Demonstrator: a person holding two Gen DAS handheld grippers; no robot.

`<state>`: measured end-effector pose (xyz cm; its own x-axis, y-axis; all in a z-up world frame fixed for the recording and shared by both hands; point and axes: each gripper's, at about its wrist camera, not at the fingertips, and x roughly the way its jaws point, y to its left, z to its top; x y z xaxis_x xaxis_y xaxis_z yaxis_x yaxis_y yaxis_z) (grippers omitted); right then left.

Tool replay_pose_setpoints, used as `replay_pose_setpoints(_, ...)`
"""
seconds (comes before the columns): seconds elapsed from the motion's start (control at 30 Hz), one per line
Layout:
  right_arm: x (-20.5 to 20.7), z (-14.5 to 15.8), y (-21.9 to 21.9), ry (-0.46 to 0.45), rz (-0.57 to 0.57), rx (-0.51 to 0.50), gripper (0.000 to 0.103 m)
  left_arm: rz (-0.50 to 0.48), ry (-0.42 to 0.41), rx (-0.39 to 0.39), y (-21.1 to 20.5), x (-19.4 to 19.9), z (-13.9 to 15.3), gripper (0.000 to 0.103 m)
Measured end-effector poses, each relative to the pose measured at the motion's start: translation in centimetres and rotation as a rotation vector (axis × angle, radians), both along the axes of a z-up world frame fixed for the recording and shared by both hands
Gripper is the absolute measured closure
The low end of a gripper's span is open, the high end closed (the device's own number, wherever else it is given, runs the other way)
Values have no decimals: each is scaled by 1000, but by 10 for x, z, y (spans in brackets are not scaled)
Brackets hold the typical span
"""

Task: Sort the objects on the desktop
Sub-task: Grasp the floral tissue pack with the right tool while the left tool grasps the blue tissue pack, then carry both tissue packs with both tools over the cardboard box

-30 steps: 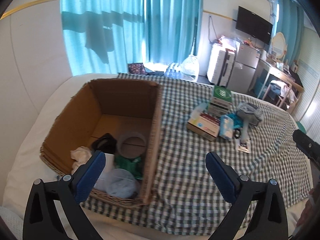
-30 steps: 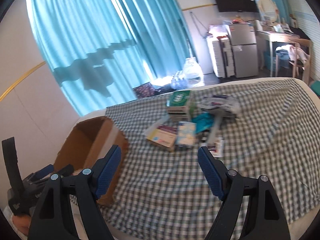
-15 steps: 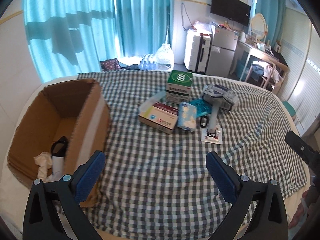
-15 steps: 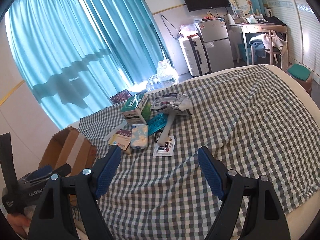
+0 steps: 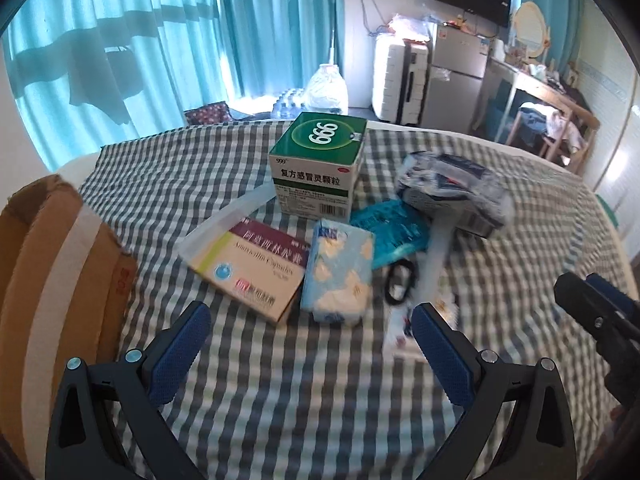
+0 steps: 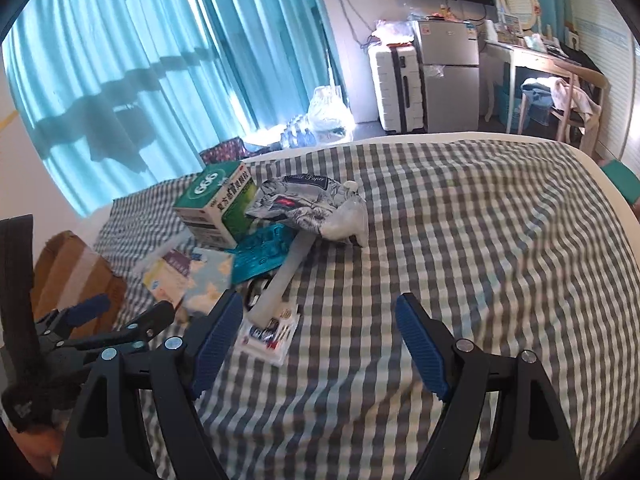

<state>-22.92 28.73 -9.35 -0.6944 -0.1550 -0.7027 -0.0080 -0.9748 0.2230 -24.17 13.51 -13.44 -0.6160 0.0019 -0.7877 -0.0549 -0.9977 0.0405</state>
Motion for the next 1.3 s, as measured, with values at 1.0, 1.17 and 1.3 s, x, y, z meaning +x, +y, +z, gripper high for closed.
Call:
replay_pose_setpoints(1.0, 31, 43, 38, 61, -197, 10, 71, -166, -4, 58, -9, 33, 14, 52)
replay_pose_setpoints(1.17, 71, 71, 21, 85, -191, -20, 71, -141, 13, 93, -33, 69, 45, 52)
replay_pose_setpoints(1.3, 103, 72, 2, 72, -218, -79, 71, -145, 27, 99, -45, 97, 66, 52)
